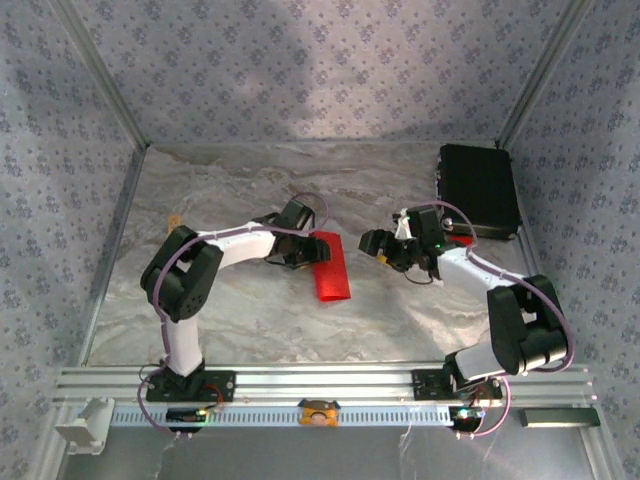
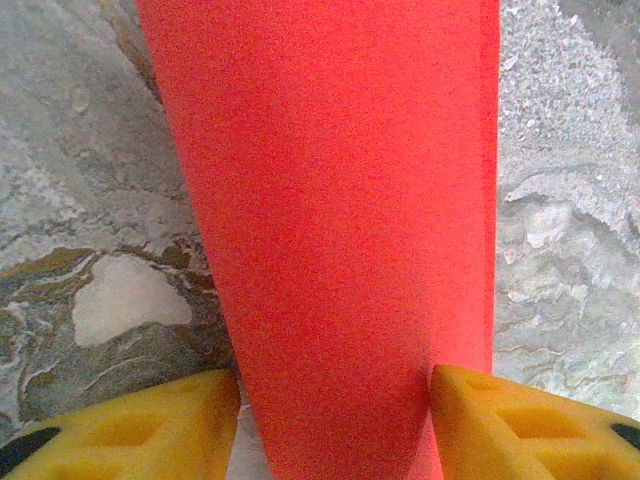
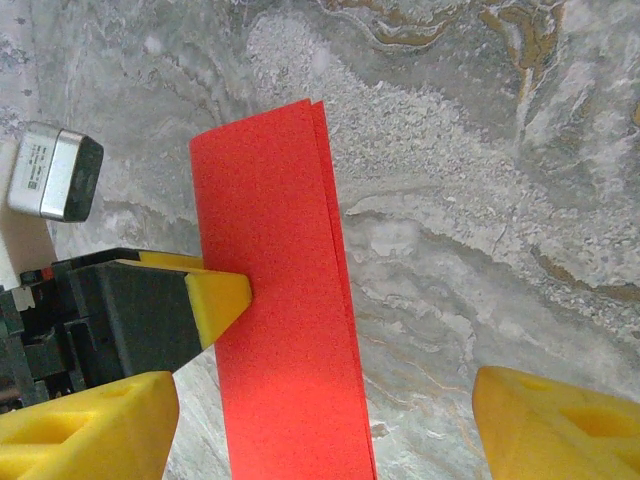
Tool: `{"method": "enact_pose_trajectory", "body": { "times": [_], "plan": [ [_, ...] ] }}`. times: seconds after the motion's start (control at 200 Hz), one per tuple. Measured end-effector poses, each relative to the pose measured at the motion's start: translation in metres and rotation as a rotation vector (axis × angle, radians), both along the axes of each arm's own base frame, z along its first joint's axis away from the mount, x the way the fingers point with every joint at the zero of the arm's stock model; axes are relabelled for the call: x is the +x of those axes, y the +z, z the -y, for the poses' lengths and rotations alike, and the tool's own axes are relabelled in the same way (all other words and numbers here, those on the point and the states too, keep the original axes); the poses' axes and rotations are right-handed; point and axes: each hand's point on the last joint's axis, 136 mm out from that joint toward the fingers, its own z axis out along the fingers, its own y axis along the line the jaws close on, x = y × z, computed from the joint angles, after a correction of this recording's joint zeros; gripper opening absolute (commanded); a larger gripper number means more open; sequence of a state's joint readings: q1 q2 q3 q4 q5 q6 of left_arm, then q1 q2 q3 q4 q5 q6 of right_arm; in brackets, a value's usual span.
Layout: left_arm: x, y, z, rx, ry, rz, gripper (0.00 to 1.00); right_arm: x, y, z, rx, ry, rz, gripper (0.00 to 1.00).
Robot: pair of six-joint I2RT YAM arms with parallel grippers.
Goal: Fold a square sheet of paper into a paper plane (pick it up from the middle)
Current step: First fold the square sheet of paper in half at the center of the table, then hold the square sheet of paper at the center of the table.
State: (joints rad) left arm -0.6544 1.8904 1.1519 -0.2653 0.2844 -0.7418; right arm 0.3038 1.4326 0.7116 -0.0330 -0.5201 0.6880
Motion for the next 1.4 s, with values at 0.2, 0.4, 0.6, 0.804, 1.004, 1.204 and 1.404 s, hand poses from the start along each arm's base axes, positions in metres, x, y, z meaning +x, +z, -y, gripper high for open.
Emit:
{"method": "enact_pose_trajectory", "body": {
  "times": [0.2, 0.4, 0.6, 0.804, 1.004, 1.204, 1.404],
  "plan": [
    [0.0008, -0.0017, 0.0004, 0.035, -0.027, -0.022, 0.56, 0.0015, -0.0018, -0.0022, -0.004, 0.008, -0.004, 0.81],
    [0.0009, -0.0041, 0.0005, 0.064, -0.040, -0.050, 0.56, 0.0023, -0.0004, -0.0024, -0.008, 0.014, 0.002, 0.82],
    [0.0008, -0.0055, 0.0003, 0.079, -0.046, -0.065, 0.57, -0.0002, -0.0033, -0.0012, -0.020, 0.018, -0.013, 0.83],
    [0.0014, -0.0067, -0.0001, 0.096, -0.055, -0.076, 0.57, -0.0011, -0.0047, -0.0001, -0.028, 0.015, -0.025, 0.84],
    [0.0013, -0.0072, 0.0000, 0.108, -0.069, -0.076, 0.56, -0.0012, -0.0049, -0.0002, -0.032, 0.014, -0.028, 0.84],
    [0.0009, -0.0081, -0.0003, 0.117, -0.083, -0.078, 0.56, -0.0014, -0.0058, -0.0002, -0.033, 0.014, -0.031, 0.84],
    [0.0008, -0.0086, -0.0004, 0.119, -0.086, -0.079, 0.57, -0.0016, -0.0073, -0.0001, -0.035, 0.014, -0.037, 0.84]
  ]
}}
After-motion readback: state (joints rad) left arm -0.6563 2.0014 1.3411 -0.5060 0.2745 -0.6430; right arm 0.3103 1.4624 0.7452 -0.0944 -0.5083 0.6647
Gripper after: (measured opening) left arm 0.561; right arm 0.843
